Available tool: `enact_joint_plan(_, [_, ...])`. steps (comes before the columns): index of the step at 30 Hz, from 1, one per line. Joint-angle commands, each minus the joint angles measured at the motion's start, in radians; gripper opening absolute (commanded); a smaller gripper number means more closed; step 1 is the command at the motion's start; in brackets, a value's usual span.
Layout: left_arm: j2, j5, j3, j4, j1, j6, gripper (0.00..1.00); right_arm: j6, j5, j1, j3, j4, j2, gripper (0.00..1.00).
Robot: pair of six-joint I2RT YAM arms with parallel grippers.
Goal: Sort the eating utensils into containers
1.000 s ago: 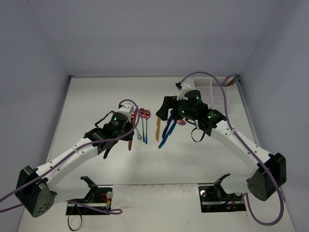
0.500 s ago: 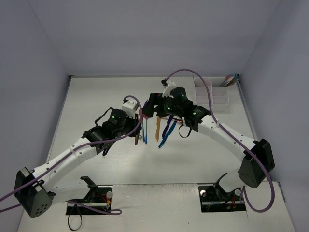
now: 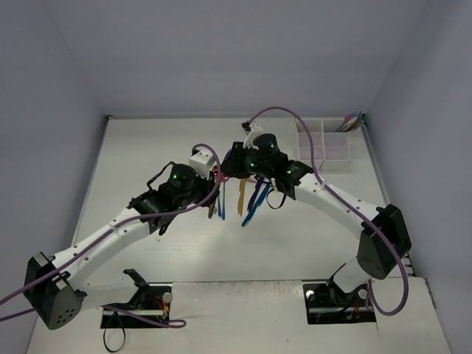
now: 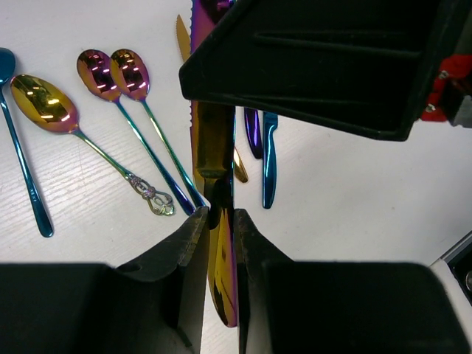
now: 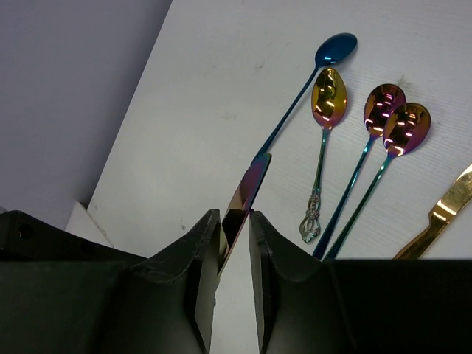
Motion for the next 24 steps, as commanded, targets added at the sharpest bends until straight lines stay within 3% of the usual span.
enact_joint_plan(1, [0.006, 0.004, 0.074, 0.103, -0.010, 0.028, 0.00, 0.007, -0.016, 0.009, 0.029, 0.097, -0.003, 0.07])
enact_joint_plan(4, [0.013, 0.001, 0.076, 0.101, -0.012, 0.033, 0.00, -0.006, -0.008, 0.008, 0.027, 0.097, -0.005, 0.00])
enact_joint_plan(7, [0.019, -0.021, 0.077, 0.092, -0.013, 0.033, 0.03, -0.035, 0.010, 0.004, 0.027, 0.096, -0.016, 0.00])
enact_joint_plan(11, [0.033, -0.069, 0.082, 0.052, -0.013, 0.030, 0.29, -0.086, 0.053, -0.011, 0.030, 0.092, -0.045, 0.00])
enact_joint_plan(15, [0.029, -0.176, 0.069, 0.015, -0.009, 0.011, 0.75, -0.200, 0.164, -0.044, 0.050, 0.059, -0.086, 0.00])
enact_joint_plan(16, [0.026, -0.218, 0.066, 0.001, -0.006, 0.004, 0.81, -0.246, 0.193, -0.062, 0.059, 0.051, -0.095, 0.00])
enact_joint_plan(19, [0.024, -0.291, 0.060, -0.058, 0.009, -0.020, 0.94, -0.342, 0.261, -0.125, 0.095, 0.032, -0.120, 0.00])
enact_joint_plan(24, [0.024, -0.236, 0.047, -0.140, 0.147, -0.050, 0.97, -0.518, 0.399, -0.241, 0.168, 0.039, -0.113, 0.00])
